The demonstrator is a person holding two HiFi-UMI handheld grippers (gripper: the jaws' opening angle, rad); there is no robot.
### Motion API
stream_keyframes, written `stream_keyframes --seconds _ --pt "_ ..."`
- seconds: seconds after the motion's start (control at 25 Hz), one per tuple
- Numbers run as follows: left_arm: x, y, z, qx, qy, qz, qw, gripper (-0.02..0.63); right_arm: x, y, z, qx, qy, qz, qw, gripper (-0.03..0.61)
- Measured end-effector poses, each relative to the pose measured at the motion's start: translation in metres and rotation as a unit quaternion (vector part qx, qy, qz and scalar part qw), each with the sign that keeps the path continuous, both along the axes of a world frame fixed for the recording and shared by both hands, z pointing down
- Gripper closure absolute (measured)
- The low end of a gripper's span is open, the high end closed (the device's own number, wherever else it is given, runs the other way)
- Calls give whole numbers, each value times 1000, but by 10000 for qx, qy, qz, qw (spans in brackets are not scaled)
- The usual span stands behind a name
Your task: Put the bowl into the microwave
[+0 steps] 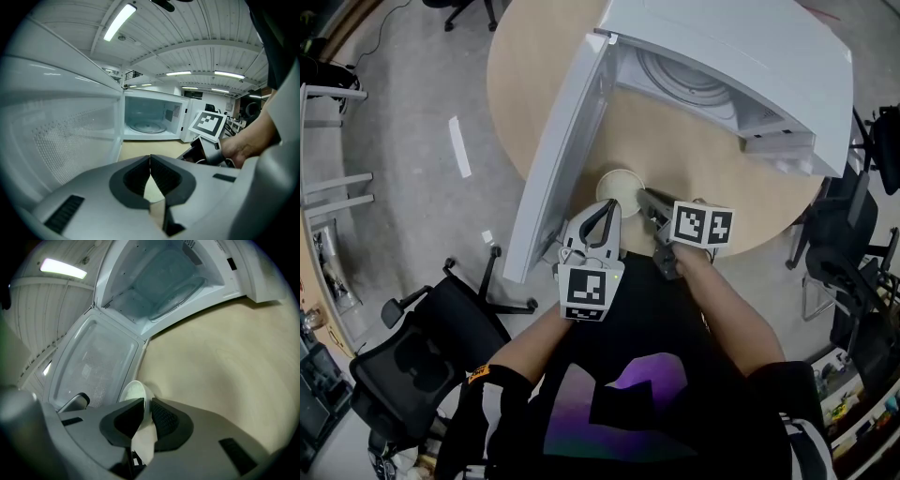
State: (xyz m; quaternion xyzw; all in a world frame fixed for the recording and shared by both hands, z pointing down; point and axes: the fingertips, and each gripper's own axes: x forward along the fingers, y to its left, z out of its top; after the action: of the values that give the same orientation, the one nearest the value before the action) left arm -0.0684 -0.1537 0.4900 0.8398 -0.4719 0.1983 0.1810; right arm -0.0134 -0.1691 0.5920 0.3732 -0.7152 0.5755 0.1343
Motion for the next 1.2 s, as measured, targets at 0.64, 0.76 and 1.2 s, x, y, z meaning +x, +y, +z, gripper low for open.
stream_keyframes --seconds 0.64,0.76,1.2 --pt "9 -10 -8 92 30 60 9999 568 22 -13 -11 27 -53 471 9989 532" --pt "13 -13 -12 114 56 81 9999 568 30 -21 -21 95 -85 650 9978 532" --pt "26 -38 -35 298 265 -32 9992 568 52 -53 -63 387 -129 1062 9935 532"
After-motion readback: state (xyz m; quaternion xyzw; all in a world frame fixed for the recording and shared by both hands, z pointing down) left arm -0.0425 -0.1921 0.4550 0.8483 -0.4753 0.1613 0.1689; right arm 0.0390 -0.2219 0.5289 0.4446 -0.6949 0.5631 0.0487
